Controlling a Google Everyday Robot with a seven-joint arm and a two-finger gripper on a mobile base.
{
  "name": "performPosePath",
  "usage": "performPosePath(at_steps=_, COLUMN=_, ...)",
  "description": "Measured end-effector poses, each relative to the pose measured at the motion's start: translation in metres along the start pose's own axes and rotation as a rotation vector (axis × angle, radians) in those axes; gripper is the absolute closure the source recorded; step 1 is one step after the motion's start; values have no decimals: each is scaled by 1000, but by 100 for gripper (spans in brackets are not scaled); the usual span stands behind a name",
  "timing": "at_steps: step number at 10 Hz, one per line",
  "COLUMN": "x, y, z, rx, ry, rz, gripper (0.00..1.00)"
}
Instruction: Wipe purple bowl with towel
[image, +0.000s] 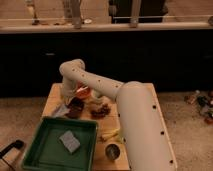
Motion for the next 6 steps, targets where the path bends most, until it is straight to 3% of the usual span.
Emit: performPosePath(at_steps=6, x=-16, y=42, z=-6, rx=-19, ry=-33, rz=45, gripper=100)
